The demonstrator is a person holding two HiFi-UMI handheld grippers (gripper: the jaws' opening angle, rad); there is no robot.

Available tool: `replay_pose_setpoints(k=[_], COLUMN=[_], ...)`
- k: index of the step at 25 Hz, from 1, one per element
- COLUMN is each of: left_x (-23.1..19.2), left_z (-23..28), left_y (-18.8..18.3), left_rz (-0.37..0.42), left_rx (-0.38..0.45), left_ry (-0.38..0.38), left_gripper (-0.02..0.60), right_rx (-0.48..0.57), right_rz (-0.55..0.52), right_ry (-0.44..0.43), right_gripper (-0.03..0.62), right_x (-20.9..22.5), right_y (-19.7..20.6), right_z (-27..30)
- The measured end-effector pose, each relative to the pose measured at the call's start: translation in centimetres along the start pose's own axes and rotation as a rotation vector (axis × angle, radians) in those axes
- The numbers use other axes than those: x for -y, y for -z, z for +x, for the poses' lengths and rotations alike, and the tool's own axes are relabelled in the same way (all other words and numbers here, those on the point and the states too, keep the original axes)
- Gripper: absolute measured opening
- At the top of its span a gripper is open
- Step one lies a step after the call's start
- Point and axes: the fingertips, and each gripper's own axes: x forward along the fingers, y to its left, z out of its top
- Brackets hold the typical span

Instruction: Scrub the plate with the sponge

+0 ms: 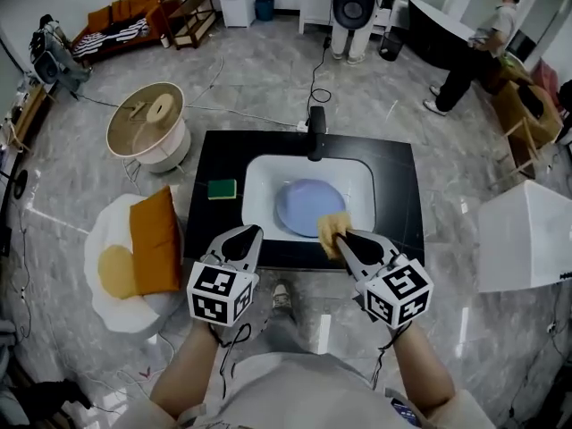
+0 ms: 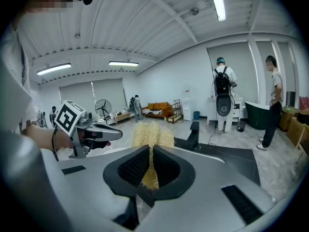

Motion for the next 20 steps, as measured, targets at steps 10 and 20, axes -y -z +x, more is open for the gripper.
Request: replay_pose_setpoints(k=[10, 20], left_x=[-7.5, -7.9], left_z=[10.9, 16.3], left_y=[6.0, 9.0], left_rz=[-0.156, -0.274], left_rx=[-0.21, -0.323], left_ry=[0.095, 0.104], left_gripper=[0.044, 0.117], right_rx=[-0.243, -0.443], right_rz=[0.043, 0.088], right_ry=[-0.002, -0.048], right_gripper=[0.044, 0.045], right_x=[5.0, 8.3], right_y=[5.5, 12.4], right_z=[13.9, 19.3])
